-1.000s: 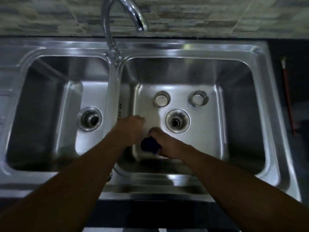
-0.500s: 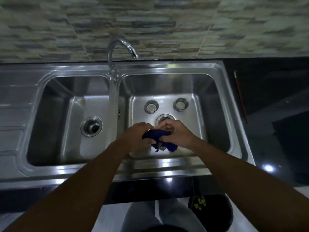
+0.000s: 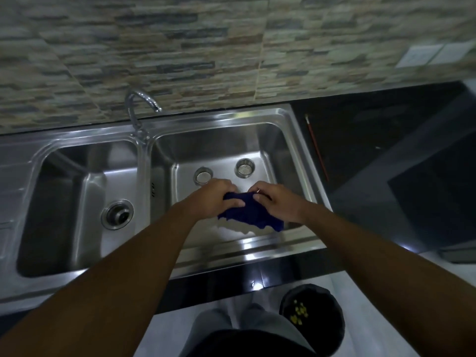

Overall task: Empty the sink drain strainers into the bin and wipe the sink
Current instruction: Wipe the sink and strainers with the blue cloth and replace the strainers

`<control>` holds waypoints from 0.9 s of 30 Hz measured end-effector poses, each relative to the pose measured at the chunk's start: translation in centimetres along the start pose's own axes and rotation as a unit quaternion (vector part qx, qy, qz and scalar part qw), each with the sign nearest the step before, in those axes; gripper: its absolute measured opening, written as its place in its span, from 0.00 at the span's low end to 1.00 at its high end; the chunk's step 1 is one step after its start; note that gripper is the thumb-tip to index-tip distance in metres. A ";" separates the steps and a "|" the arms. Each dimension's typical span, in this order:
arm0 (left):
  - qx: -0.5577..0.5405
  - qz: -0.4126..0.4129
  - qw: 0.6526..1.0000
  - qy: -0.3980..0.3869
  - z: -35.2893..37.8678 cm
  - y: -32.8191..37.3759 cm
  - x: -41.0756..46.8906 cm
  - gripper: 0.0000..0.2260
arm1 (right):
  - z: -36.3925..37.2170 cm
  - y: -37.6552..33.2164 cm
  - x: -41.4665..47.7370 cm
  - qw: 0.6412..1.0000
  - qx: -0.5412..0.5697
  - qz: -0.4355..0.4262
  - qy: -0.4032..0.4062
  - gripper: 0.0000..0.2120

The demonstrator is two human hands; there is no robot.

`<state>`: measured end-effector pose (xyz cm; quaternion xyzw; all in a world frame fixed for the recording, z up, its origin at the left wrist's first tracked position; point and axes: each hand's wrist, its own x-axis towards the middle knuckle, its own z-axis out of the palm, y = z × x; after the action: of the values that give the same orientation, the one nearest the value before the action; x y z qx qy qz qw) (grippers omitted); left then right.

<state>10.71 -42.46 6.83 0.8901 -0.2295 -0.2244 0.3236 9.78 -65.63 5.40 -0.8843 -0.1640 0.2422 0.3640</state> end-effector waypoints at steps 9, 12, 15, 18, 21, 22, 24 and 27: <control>0.079 -0.020 0.996 -0.043 1.2 5.3 4.6 0.03 | -6.0 3.3 -4.3 0.995 -0.094 0.003 -0.029 0.22; 0.122 -0.002 0.991 -0.057 1.5 7.6 6.3 0.01 | -8.1 4.8 -5.6 0.990 -0.144 -0.009 0.007 0.17; 0.154 0.032 0.987 -0.034 1.8 10.4 8.4 0.07 | -10.6 6.7 -7.2 0.985 -0.168 -0.034 0.035 0.16; 0.142 0.090 0.986 0.011 2.6 13.7 10.4 0.09 | -13.4 9.0 -9.8 0.976 -0.184 -0.057 0.103 0.16; 0.130 0.135 0.981 0.042 4.8 17.1 12.3 0.11 | -15.4 11.5 -13.4 0.957 -0.225 -0.061 0.172 0.18; 0.120 0.143 0.981 0.044 5.9 17.9 12.8 0.11 | -15.7 12.5 -14.5 0.952 -0.240 -0.052 0.182 0.19; 0.111 0.152 0.982 0.026 8.7 18.9 13.5 0.11 | -15.6 14.6 -16.7 0.956 -0.245 0.004 0.161 0.21; 0.126 0.105 0.986 -0.035 13.6 19.3 13.7 0.17 | -13.3 17.6 -19.1 0.967 -0.221 0.122 0.034 0.23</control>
<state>9.05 -69.73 7.16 0.8863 -0.3589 -0.1898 0.2225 3.26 -94.00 6.78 -0.9637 -0.0917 0.2127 0.1325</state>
